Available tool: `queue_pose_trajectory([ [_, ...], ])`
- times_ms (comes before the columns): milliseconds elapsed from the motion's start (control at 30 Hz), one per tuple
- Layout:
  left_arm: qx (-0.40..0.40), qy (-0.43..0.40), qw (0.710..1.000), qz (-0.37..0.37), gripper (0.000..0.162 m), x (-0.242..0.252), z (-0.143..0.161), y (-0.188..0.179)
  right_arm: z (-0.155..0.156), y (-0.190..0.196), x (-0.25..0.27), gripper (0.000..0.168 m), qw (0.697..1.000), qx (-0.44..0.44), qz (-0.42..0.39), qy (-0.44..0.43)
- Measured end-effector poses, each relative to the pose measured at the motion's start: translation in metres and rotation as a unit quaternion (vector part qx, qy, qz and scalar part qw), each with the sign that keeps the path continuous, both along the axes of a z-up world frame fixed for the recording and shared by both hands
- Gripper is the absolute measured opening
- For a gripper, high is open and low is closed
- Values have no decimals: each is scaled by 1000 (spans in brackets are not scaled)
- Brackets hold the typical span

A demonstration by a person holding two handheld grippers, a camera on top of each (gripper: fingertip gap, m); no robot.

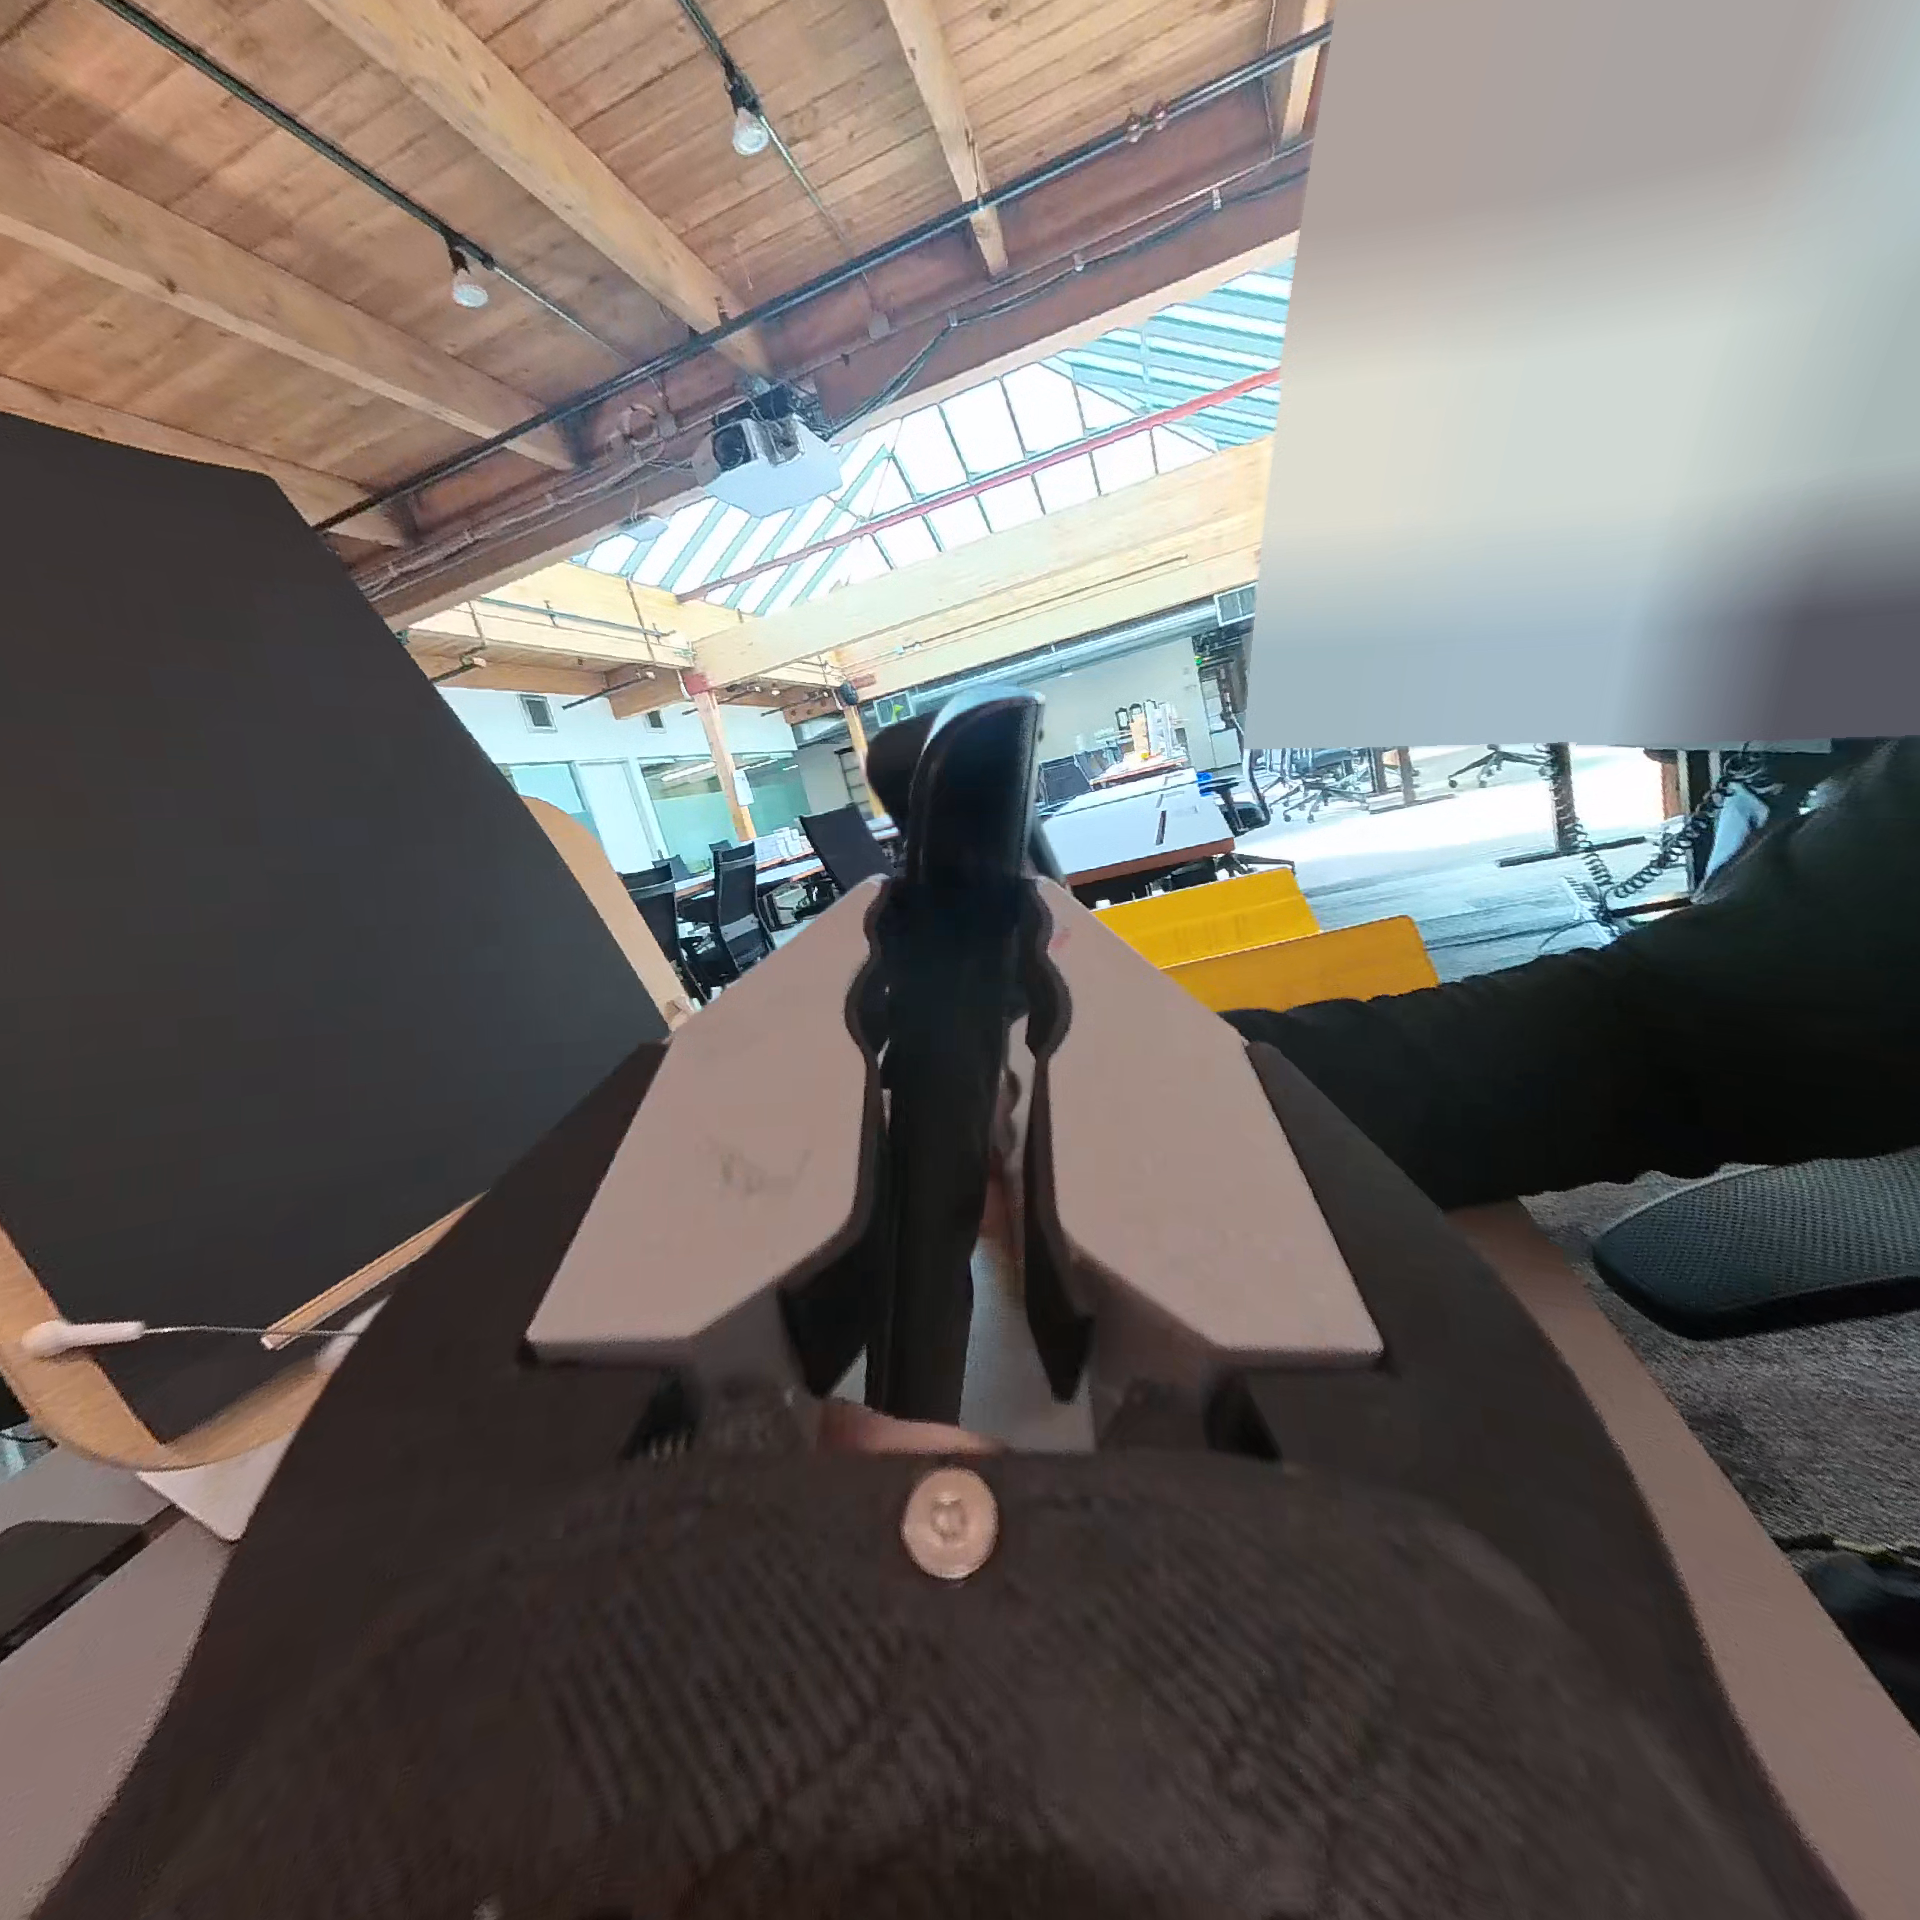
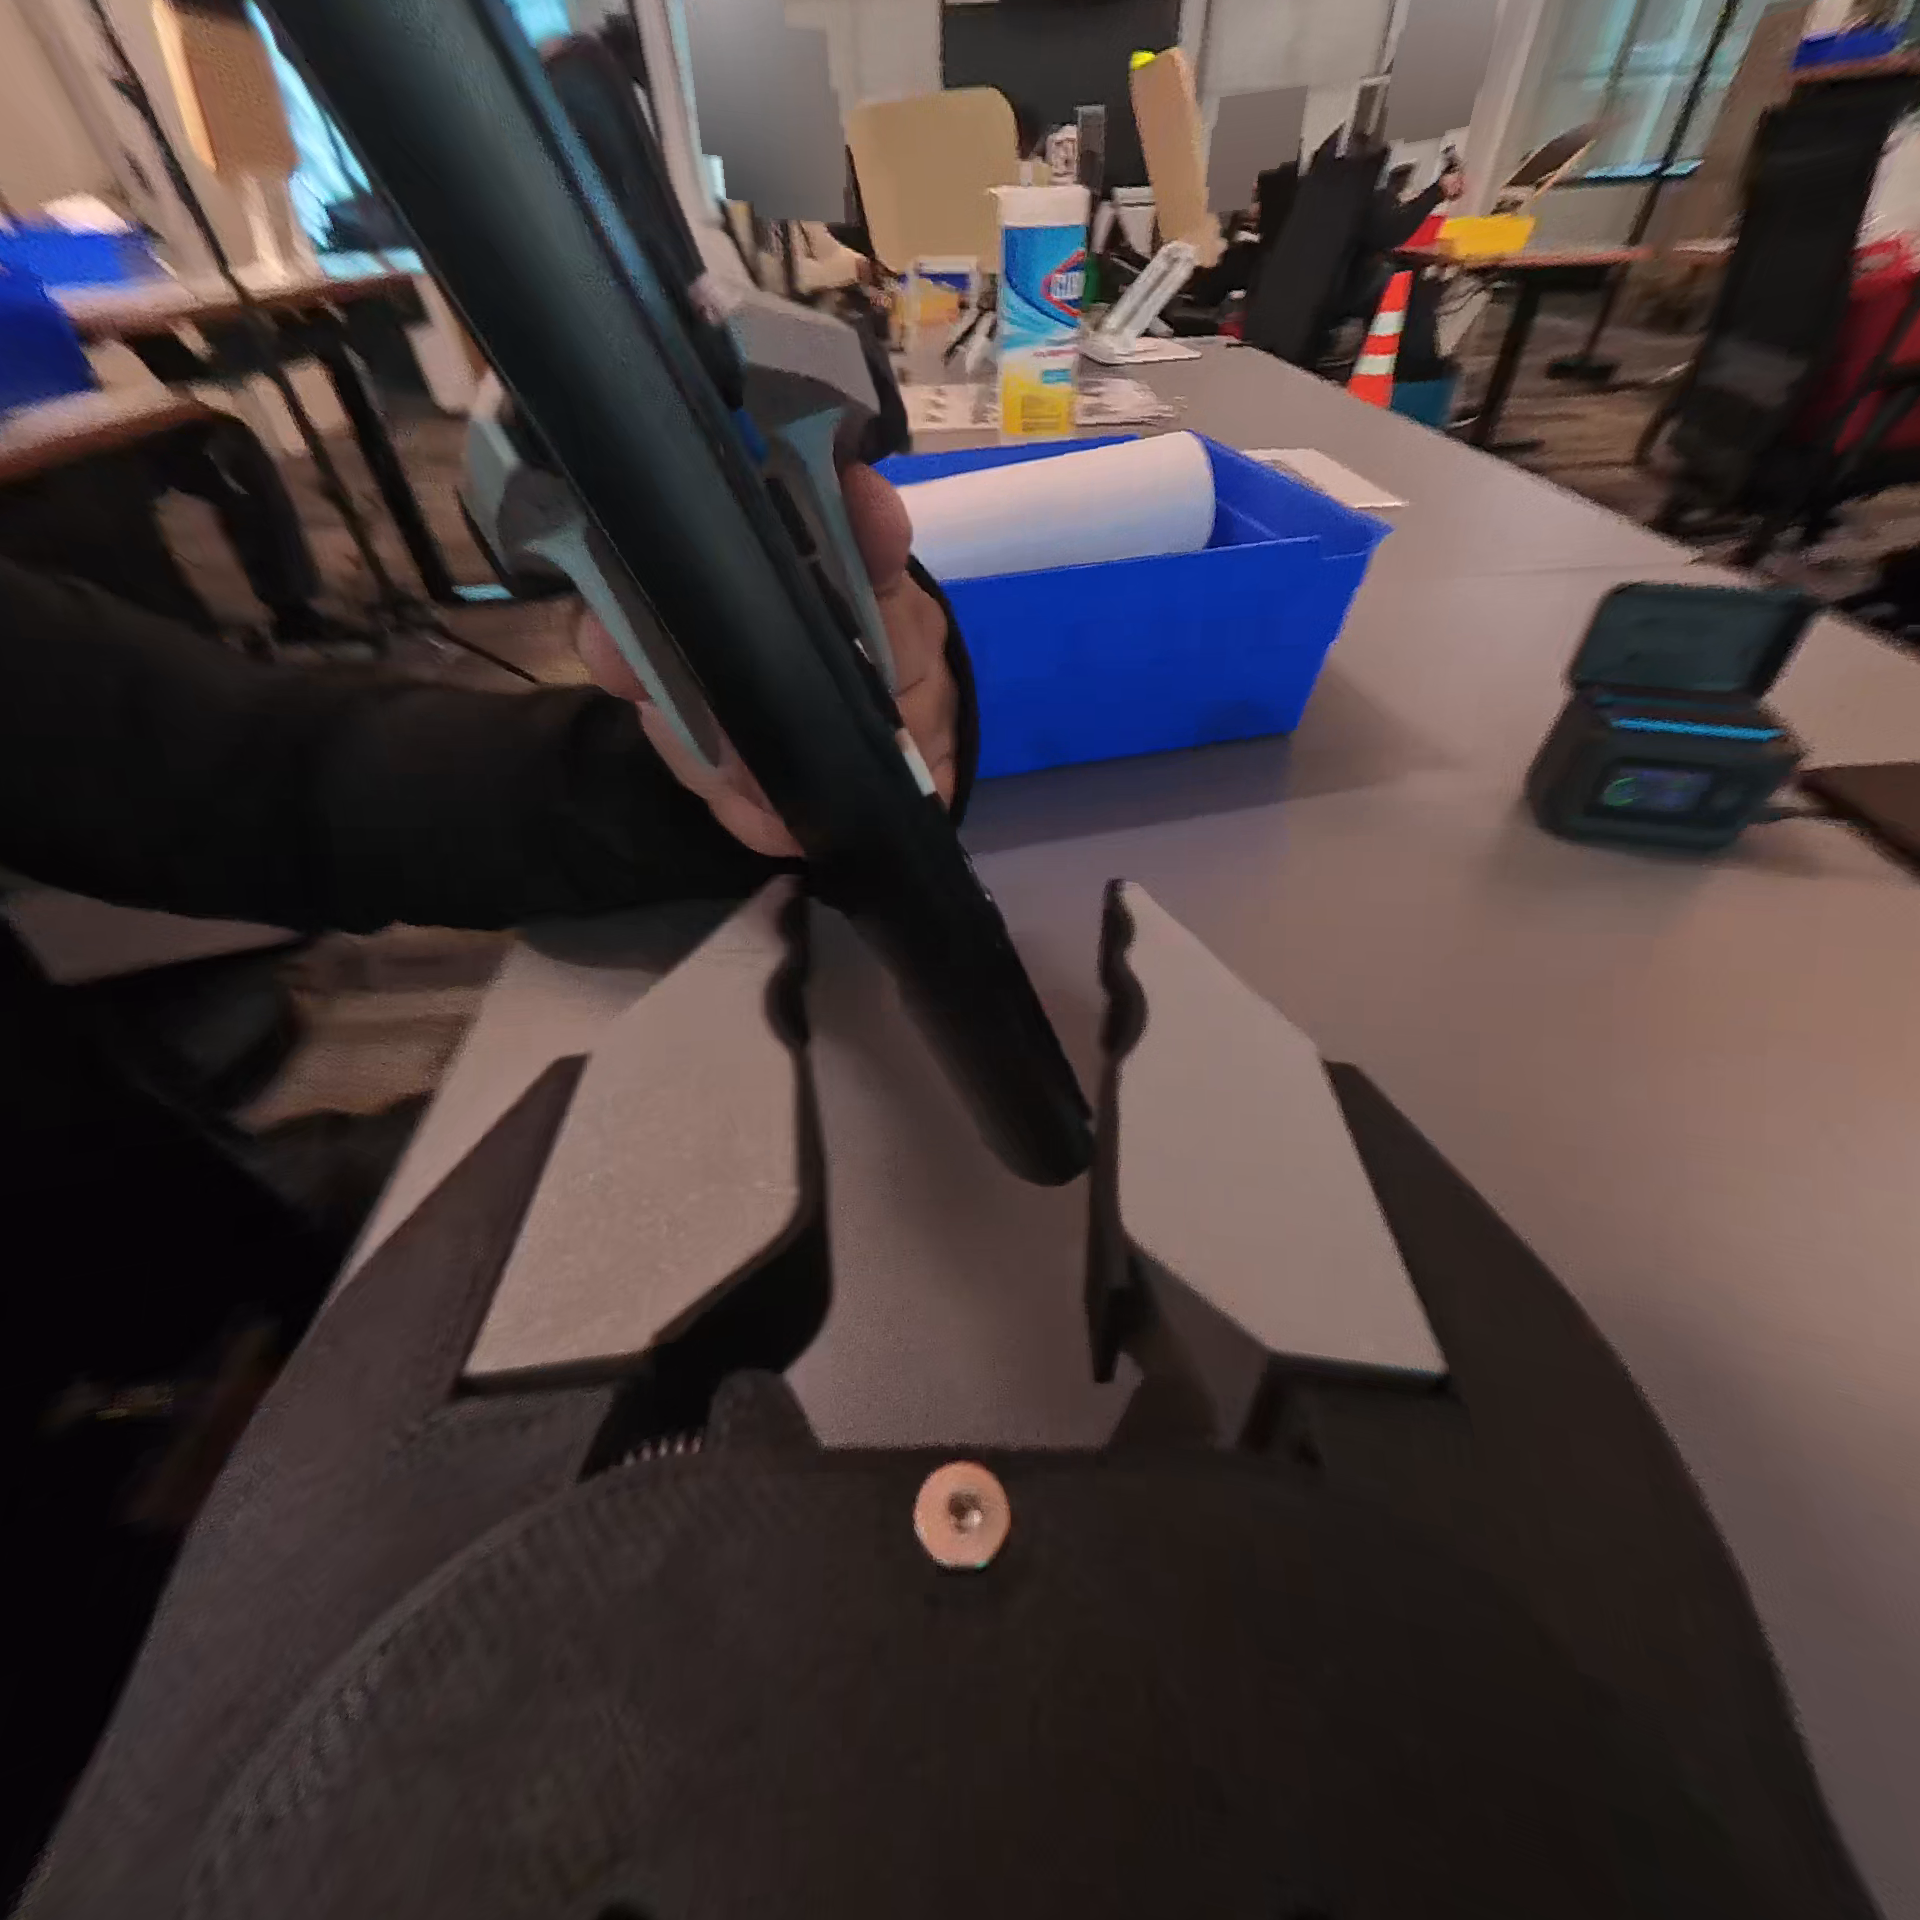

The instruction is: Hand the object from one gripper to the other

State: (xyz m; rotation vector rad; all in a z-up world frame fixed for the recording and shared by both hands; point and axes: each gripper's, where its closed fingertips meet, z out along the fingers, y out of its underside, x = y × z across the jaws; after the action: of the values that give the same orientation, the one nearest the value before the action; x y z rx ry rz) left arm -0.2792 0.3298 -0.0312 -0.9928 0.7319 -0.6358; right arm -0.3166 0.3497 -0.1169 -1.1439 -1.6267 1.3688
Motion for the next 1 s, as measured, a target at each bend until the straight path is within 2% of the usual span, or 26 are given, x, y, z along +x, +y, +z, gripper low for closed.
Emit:
queue_pose_trajectory([
  [33,-2,2,1000,1,22,1,-1,1,0,0,0,37,1000,29,-8,7],
  [67,-2,3,1000,10,22,-1,-1,3,0,1,0,31,999,51,-15,11],
  [167,-20,-27,999,39,22,-18,4,13,8,13,3,27,994,87,-49,32],
  [233,-34,-35,995,91,25,-35,3,26,13,32,5,26,985,130,-110,39],
  [300,-42,-45,990,124,23,-48,3,34,17,58,9,17,963,185,-193,39],
  [367,-58,-46,988,132,25,-51,-1,39,21,84,17,17,940,214,-265,31],
  [500,-87,-17,982,165,27,-50,-17,54,27,105,30,17,908,264,-325,28],
  [567,-104,1,978,183,31,-50,-27,62,30,113,34,17,882,312,-352,27],
  [733,-213,-27,970,116,63,-42,-45,69,33,121,41,17,776,506,-375,26],
  [833,-277,-49,959,27,88,-32,-46,58,36,123,43,18,718,590,-366,41],
  [900,-293,-96,951,-31,90,-32,-34,48,40,126,46,18,685,625,-371,50],
  [1000,-345,-151,923,-76,92,-42,-30,48,40,120,42,18,656,668,-346,66],
])
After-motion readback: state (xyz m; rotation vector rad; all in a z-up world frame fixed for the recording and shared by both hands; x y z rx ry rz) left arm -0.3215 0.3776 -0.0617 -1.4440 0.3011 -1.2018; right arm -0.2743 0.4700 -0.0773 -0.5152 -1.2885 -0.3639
